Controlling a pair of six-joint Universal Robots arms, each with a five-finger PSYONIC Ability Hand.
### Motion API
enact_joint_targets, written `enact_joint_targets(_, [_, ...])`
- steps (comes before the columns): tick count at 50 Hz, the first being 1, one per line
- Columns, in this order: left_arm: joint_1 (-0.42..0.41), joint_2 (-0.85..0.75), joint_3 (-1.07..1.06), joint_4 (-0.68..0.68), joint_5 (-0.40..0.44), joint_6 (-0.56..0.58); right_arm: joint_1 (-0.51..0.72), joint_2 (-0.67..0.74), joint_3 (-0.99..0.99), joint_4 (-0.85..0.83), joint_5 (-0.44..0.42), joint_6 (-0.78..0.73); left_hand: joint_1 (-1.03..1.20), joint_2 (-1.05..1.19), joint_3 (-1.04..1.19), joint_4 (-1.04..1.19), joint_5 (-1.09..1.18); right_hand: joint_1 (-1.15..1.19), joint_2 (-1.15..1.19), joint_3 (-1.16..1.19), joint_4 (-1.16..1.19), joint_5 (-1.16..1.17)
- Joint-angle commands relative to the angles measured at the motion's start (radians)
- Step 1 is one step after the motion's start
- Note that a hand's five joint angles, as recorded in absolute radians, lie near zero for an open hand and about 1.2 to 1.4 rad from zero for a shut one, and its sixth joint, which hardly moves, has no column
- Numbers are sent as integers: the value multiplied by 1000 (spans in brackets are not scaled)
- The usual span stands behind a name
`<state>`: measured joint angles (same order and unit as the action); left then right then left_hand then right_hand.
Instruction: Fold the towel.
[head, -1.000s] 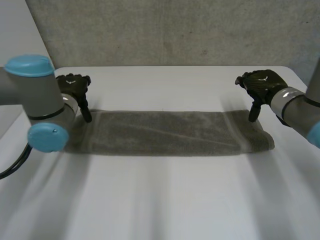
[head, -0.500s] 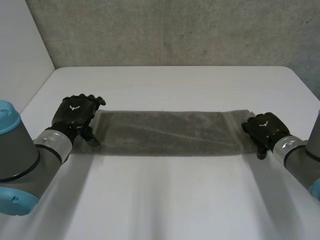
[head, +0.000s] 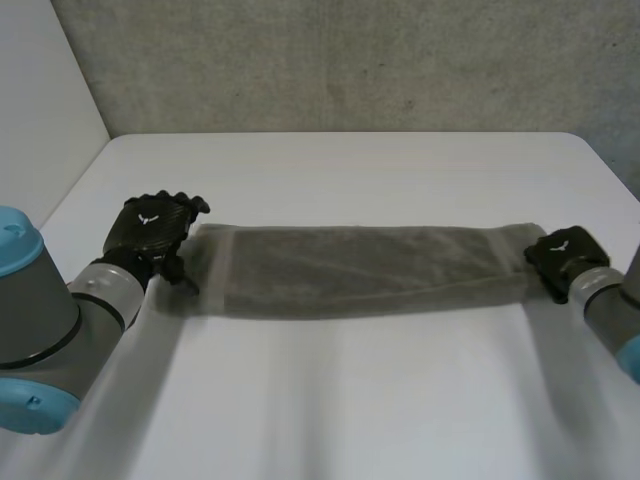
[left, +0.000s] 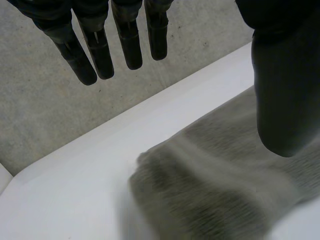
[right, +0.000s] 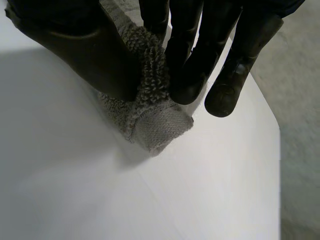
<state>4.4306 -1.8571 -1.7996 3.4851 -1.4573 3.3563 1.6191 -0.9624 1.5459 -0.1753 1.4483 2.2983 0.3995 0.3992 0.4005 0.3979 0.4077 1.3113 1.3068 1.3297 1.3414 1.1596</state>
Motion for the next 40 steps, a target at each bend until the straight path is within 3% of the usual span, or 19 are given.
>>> enact_joint_targets(1, [0,9,-1,0,-3,0,-166,14,-122,195,65,-170,-33,-33,-34,-32,-216,85,89,67,55,62])
enact_joint_targets(5, [1,28,-3,0,-6,-2,-199,-1,-228,220,145,-192,-33,-33,-34,-32,-216,85,89,67,55,62])
enact_joint_targets(11, [0,38,-4,0,-6,-3,-81,-79,-314,206,129,-82,-36,-36,-37,-35,-219,85,89,67,55,62])
enact_joint_targets(13, [1,41,-7,0,-5,-3,54,-128,-355,204,115,-11,-36,-36,-37,-35,-219,85,89,67,55,62])
enact_joint_targets(14, [1,41,-7,0,-5,-3,54,-128,-356,204,115,-11,-36,-36,-37,-35,-219,85,89,67,55,62])
enact_joint_targets(16, [0,41,-9,2,-5,-3,227,-128,-403,203,118,9,-36,-36,-37,-35,-219,85,89,67,55,62])
enact_joint_targets(17, [0,41,-9,2,-5,-3,228,-128,-403,203,118,9,-36,-36,-37,-35,-219,85,89,67,55,62])
enact_joint_targets(19, [1,39,-11,2,-6,-3,405,-99,-446,200,116,10,-36,-36,-37,-35,-219,85,89,67,55,62])
enact_joint_targets(22, [1,39,-11,2,-6,-3,487,-70,-460,198,115,9,-36,-36,-37,-35,-219,85,89,67,55,62])
enact_joint_targets(24, [1,39,-11,2,-6,-3,621,-3,-475,186,110,10,-39,-39,-40,-38,-222,85,89,67,55,62])
enact_joint_targets(27, [1,39,-11,2,-5,-3,709,65,-471,172,103,10,-39,-39,-40,-38,-222,85,89,67,55,62])
enact_joint_targets(33, [1,38,-11,2,-5,-3,772,165,-464,177,106,6,-42,-42,-43,-41,-225,24,29,6,-6,1])
enact_joint_targets(35, [1,38,-12,2,-5,-3,777,204,-463,178,112,16,-42,-42,-43,-41,-225,-753,-748,-771,-783,-775])
enact_joint_targets(36, [1,38,-12,2,-5,-3,777,205,-463,178,112,17,-42,-42,-43,-41,-225,-757,-752,-775,-787,-779])
enact_joint_targets(37, [1,38,-12,2,-5,-3,766,208,-457,180,106,26,-42,-42,-43,-41,-225,-975,-970,-993,-1005,-997])
enact_joint_targets(40, [0,38,-14,2,-5,-3,757,192,-437,178,104,61,-42,-42,-43,-41,-225,-1137,-1132,-1155,-1167,-1160])
